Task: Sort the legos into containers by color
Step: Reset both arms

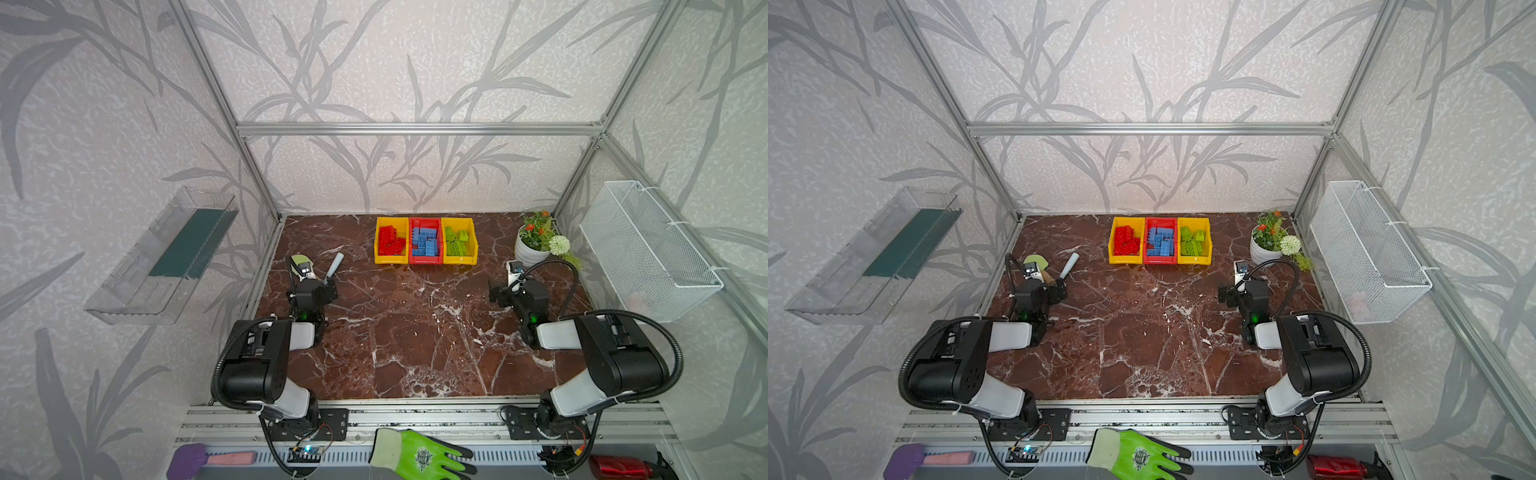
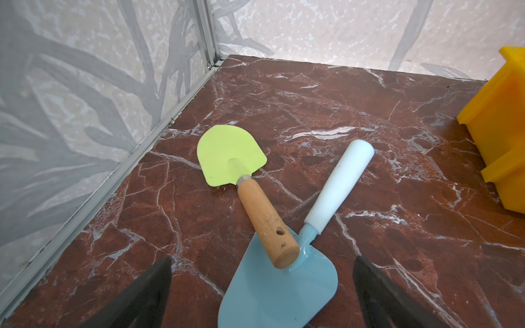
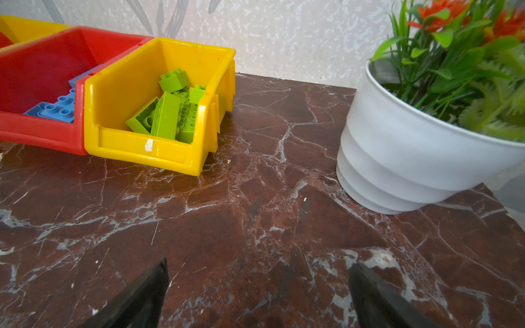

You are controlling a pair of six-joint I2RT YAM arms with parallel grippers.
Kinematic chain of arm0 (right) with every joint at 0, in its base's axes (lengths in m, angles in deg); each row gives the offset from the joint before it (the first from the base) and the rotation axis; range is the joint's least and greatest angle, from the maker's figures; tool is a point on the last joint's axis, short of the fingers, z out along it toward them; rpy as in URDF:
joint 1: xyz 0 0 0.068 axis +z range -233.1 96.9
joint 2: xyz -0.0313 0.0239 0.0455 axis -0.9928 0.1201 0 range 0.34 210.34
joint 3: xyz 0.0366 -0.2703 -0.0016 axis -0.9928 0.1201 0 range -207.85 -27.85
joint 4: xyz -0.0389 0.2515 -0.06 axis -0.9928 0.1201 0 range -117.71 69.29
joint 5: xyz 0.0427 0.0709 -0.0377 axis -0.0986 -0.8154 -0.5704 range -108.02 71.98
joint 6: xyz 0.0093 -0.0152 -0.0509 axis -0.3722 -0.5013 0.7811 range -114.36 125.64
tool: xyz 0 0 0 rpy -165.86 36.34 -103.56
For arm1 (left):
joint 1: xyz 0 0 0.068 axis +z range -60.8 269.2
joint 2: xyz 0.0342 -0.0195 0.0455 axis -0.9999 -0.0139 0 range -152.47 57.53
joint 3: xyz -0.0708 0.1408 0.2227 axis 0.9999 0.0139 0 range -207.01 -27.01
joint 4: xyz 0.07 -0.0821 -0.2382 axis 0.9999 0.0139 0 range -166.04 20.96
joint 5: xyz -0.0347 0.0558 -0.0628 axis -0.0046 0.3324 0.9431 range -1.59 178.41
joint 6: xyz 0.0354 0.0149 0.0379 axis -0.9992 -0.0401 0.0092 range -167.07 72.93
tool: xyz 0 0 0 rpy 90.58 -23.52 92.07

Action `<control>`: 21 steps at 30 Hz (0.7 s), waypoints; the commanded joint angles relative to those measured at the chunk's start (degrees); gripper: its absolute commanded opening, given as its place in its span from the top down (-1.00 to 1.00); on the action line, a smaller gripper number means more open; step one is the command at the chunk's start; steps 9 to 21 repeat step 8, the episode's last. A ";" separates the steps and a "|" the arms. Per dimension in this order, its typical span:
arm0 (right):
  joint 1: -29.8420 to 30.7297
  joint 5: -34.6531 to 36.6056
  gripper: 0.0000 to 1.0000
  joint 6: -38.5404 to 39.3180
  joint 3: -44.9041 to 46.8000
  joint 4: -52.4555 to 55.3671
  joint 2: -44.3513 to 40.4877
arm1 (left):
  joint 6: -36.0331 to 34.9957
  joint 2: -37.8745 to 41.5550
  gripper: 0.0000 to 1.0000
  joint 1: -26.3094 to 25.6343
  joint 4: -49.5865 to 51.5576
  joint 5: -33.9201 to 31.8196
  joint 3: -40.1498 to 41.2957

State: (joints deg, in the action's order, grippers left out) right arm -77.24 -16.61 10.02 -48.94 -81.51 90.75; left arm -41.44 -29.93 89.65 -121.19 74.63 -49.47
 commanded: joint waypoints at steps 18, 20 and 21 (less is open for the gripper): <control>-0.06 -0.41 -0.98 0.37 -0.55 -2.00 0.47 | -0.36 0.76 -0.98 0.19 -0.51 0.25 -0.83; -0.06 -0.41 -0.98 0.37 -0.55 -2.00 0.47 | -0.36 0.76 -0.98 0.19 -0.51 0.25 -0.83; -0.06 -0.41 -0.98 0.37 -0.55 -2.00 0.47 | -0.36 0.76 -0.98 0.19 -0.51 0.25 -0.83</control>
